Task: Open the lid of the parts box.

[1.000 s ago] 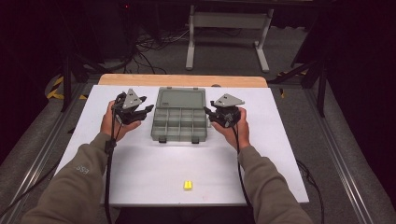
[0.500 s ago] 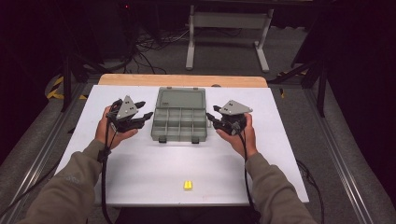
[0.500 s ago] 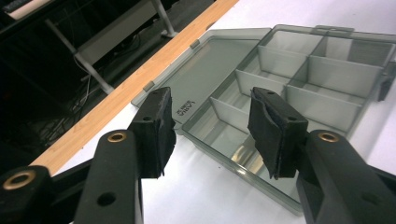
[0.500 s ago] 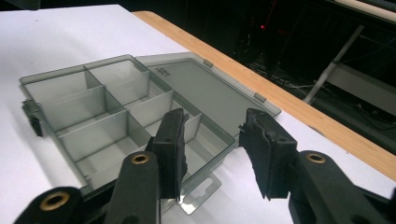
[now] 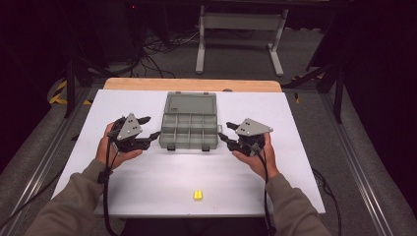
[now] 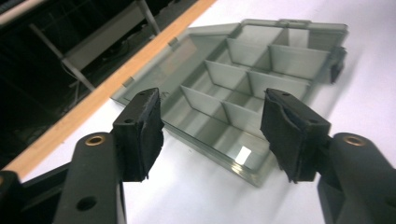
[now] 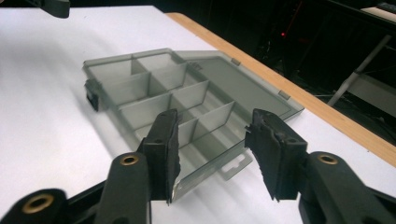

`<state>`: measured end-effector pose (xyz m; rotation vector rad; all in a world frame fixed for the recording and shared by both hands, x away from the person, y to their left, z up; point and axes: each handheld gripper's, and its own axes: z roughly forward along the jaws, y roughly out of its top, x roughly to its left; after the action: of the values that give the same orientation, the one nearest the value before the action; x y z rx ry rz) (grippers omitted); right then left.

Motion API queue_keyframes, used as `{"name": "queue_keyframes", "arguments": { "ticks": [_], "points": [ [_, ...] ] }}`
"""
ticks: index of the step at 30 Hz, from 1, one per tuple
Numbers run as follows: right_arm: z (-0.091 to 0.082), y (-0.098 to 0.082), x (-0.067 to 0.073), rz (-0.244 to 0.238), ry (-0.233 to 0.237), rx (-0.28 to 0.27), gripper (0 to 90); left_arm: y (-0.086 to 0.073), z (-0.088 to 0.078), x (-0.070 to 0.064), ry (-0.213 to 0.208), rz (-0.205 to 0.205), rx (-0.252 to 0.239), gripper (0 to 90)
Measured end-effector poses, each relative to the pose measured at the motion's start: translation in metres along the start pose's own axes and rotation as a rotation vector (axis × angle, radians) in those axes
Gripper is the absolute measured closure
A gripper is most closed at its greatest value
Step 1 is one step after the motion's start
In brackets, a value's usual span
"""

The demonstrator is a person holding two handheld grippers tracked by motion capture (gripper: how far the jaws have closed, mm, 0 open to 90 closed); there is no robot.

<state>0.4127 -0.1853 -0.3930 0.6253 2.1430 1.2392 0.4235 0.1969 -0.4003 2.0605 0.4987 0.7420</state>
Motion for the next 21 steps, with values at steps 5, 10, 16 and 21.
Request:
{"name": "queue_keyframes", "arguments": {
  "ticks": [5, 10, 16, 21],
  "points": [
    [-0.005, -0.007, 0.007, 0.027, 0.013, -0.002, 46.9, -0.010, -0.003, -0.008, -0.008, 0.000, 0.025, 31.8],
    [-0.008, -0.017, 0.017, 0.026, 0.023, 0.006, 41.6, -0.023, -0.006, -0.015, -0.034, -0.032, 0.013, 26.5],
    [-0.007, -0.026, 0.024, 0.029, 0.054, 0.040, 32.5, -0.038, -0.004, -0.025, -0.052, -0.070, -0.014, 23.0],
    [-0.009, -0.028, 0.033, 0.005, 0.084, 0.043, 27.7, -0.041, -0.008, -0.031, -0.084, -0.079, -0.040, 20.6]
  ]
}}
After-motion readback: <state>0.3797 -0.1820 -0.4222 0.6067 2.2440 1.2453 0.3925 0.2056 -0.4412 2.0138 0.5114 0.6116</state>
